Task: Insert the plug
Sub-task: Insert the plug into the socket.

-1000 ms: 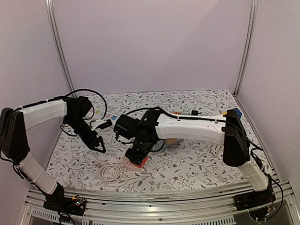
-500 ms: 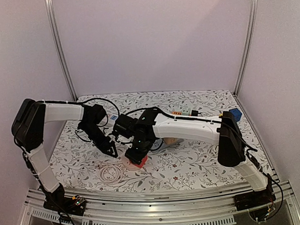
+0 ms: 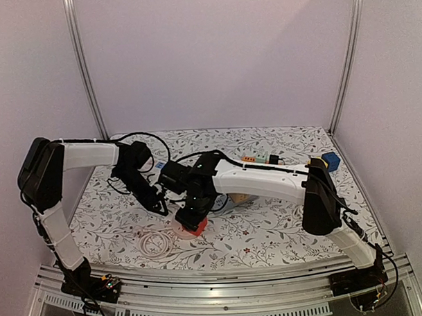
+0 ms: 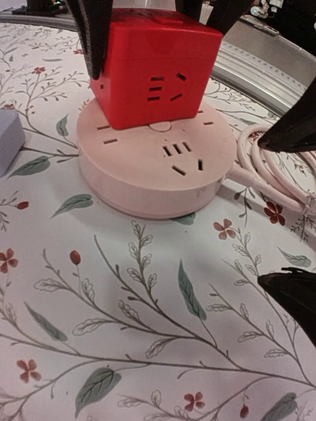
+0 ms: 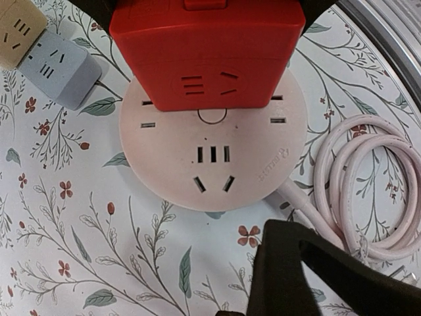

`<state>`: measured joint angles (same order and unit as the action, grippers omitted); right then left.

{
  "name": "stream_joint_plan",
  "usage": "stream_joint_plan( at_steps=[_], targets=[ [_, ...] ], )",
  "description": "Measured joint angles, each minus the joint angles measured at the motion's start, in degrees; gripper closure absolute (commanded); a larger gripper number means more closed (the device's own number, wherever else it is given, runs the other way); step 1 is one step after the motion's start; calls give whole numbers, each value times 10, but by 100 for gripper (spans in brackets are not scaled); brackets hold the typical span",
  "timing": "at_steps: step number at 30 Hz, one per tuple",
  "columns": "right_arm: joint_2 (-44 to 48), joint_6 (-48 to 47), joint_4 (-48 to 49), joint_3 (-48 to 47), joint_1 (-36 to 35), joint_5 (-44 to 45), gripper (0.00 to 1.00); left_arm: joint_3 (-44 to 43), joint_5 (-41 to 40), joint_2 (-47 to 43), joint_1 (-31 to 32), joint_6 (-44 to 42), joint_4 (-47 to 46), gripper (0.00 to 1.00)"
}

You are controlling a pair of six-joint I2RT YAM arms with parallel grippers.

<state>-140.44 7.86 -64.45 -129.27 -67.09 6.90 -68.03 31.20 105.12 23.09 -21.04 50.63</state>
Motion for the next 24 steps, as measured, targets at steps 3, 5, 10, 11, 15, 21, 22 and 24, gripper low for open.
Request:
stream_joint_plan(
  at_steps=[3, 5, 10, 11, 15, 21, 22, 24],
  targets=[
    [-3, 0, -8, -17, 0, -1, 25, -12, -6, 0, -1, -5, 7, 37],
    [-2, 0, -8, -18, 0, -1, 3, -17, -7, 0, -3, -9, 12, 36],
    [-12, -3, -5, 10, 3, -4, 1, -24, -8, 0, -9, -19, 27, 35],
    [-12, -4, -4, 14, 3, -6, 1, -24, -8, 0, -11, -21, 30, 35],
    [3, -8, 26, 19, 5, -17, 1, -27, -8, -1, -23, -30, 42, 33],
    [100, -37, 92, 90, 4, -26, 1, -28, -22, -20, -45, -54, 50, 25],
    [117, -43, 99, 102, 4, -22, 1, -28, -28, -25, -48, -62, 51, 24],
    [139, -57, 108, 114, 5, -13, 1, -29, -44, -35, -52, -78, 56, 21]
  ],
)
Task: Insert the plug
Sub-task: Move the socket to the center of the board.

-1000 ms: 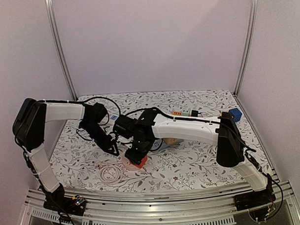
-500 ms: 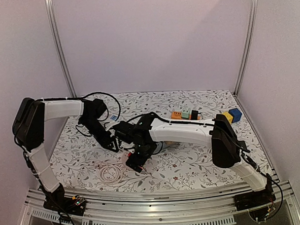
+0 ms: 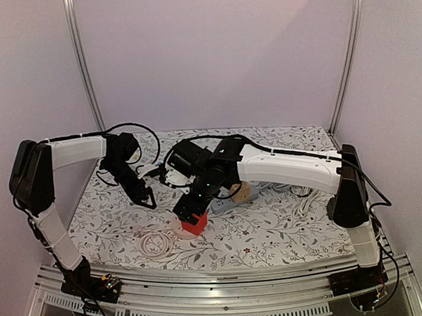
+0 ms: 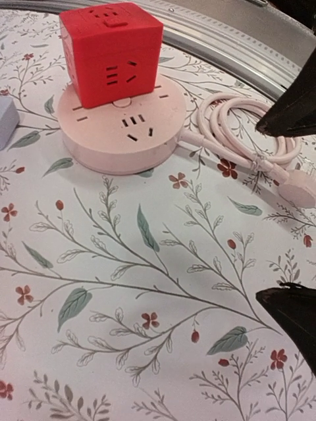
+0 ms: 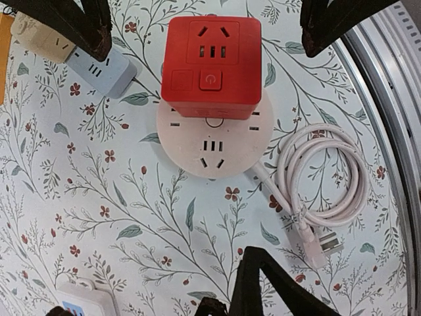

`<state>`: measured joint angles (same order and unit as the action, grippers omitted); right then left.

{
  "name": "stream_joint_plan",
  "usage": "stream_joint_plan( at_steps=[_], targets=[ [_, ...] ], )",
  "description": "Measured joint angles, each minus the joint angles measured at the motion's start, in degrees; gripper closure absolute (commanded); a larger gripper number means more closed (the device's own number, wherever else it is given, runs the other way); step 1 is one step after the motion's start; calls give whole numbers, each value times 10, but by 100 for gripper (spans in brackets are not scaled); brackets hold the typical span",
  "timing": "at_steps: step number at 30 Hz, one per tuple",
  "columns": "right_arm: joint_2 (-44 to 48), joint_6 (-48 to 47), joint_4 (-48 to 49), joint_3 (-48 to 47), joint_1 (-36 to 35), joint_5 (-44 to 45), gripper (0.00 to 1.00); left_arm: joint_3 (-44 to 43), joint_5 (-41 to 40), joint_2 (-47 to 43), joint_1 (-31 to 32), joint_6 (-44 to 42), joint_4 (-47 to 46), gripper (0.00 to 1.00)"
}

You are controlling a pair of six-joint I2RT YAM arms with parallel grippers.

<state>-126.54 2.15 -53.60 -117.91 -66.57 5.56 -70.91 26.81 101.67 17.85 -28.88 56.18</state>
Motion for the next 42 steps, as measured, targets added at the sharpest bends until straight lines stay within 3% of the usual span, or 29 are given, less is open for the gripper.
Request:
stream_joint_plan(
  at_steps=[5, 10, 18, 24, 27, 32, 42],
  targets=[
    [8, -25, 17, 8, 3, 3, 1, -27, -70, -19, -7, -43, 11, 14],
    [-12, -31, 18, 14, 7, 3, 3, -115, -164, -3, -35, -64, -13, 12],
    [-52, -26, 18, 19, 7, 10, 3, -359, -294, 198, -66, -73, -103, 11],
    [-56, -9, 19, 21, 7, 22, 4, -485, -426, 370, -53, -134, -178, 7],
    [-56, -6, 23, 21, 7, 33, 5, -534, -474, 408, -51, -161, -216, 7],
    [-57, 1, 33, 21, 10, 55, 8, -490, -505, 412, -51, -185, -254, 9],
    [-95, 4, 40, 0, 65, 110, 7, -228, -490, 264, -50, -184, -293, 12]
  ],
)
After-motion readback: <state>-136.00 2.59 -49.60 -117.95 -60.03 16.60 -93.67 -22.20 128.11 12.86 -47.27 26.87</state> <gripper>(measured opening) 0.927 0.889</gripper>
